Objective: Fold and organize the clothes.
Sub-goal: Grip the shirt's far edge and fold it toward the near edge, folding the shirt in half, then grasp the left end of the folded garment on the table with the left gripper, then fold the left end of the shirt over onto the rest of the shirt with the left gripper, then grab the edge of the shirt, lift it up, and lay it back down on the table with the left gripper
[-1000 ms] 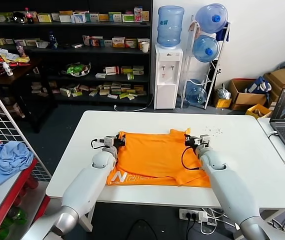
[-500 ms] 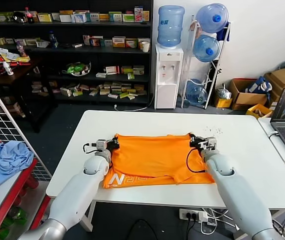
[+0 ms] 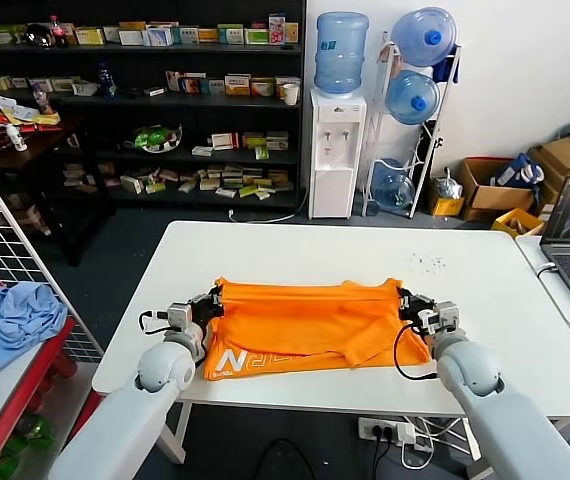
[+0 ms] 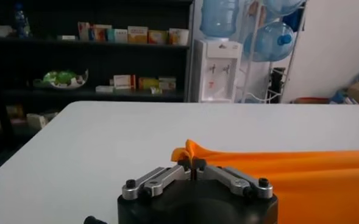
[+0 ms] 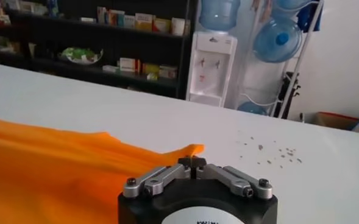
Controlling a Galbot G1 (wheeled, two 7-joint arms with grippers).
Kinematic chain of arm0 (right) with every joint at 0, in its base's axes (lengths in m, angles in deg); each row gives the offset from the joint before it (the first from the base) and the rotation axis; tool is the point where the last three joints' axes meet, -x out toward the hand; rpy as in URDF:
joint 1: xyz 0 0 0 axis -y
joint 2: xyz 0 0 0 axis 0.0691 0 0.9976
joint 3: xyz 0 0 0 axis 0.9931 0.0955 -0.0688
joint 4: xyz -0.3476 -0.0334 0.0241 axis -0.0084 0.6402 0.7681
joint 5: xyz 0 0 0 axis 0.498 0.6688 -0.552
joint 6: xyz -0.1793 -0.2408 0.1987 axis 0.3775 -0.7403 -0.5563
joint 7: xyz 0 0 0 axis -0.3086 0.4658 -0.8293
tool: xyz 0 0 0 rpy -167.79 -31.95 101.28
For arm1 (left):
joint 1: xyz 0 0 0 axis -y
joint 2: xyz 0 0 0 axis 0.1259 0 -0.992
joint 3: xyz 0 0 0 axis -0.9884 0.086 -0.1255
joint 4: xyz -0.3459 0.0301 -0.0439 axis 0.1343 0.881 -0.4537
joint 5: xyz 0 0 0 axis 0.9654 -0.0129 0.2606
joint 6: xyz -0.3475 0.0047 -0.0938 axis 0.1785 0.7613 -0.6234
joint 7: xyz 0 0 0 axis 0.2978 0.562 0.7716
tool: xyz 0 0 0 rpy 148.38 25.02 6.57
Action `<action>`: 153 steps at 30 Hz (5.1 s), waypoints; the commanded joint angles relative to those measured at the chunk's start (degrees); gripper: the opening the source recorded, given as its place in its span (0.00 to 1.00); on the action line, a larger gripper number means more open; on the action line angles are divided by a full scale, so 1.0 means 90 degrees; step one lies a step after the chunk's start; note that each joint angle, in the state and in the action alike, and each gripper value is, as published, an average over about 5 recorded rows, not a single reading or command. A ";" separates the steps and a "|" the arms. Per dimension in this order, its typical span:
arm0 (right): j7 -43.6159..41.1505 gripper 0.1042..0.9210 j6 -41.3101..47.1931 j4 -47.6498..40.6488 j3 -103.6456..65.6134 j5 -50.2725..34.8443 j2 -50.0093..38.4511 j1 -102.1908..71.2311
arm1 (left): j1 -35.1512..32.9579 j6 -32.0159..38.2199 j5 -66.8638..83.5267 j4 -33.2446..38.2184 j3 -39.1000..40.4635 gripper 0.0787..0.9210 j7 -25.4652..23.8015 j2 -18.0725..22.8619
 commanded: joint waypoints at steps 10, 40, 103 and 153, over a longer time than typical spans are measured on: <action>0.0516 0.04 0.0666 0.1539 -0.0617 0.0386 -0.0394 -0.2119 | -0.2048 0.0077 -0.0327 0.1538 -0.0178 0.04 0.0110 -0.0228; 0.0563 0.88 0.0482 0.1749 -0.0526 0.0350 -0.0399 -0.2122 | -0.1628 -0.0486 0.0755 0.0898 -0.0393 0.74 0.0172 0.0171; 0.0773 0.88 -0.0761 0.1008 -0.0515 0.1344 0.0292 -0.1648 | -0.0450 -0.0647 0.1634 0.2151 0.0794 0.06 0.1751 0.0409; 0.0462 0.88 -0.0770 0.0794 -0.0312 0.1227 0.0283 -0.1353 | -0.1174 -0.0990 0.1736 0.1704 -0.0455 0.88 -0.0003 -0.0876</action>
